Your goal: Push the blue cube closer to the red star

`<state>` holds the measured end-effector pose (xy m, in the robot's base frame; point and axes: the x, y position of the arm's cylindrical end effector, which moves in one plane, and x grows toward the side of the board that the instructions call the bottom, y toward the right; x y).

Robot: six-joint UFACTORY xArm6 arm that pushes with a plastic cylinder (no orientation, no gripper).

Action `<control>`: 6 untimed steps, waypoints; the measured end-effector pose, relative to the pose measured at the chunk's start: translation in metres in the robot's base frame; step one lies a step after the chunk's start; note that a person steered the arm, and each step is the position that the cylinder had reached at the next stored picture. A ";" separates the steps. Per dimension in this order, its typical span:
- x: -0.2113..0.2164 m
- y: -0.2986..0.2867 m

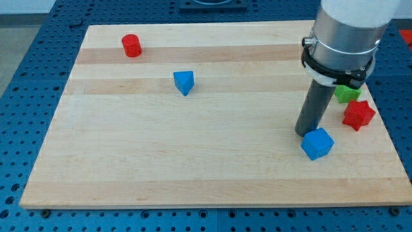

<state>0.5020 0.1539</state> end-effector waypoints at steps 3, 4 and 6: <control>0.045 -0.032; 0.046 -0.022; 0.034 -0.015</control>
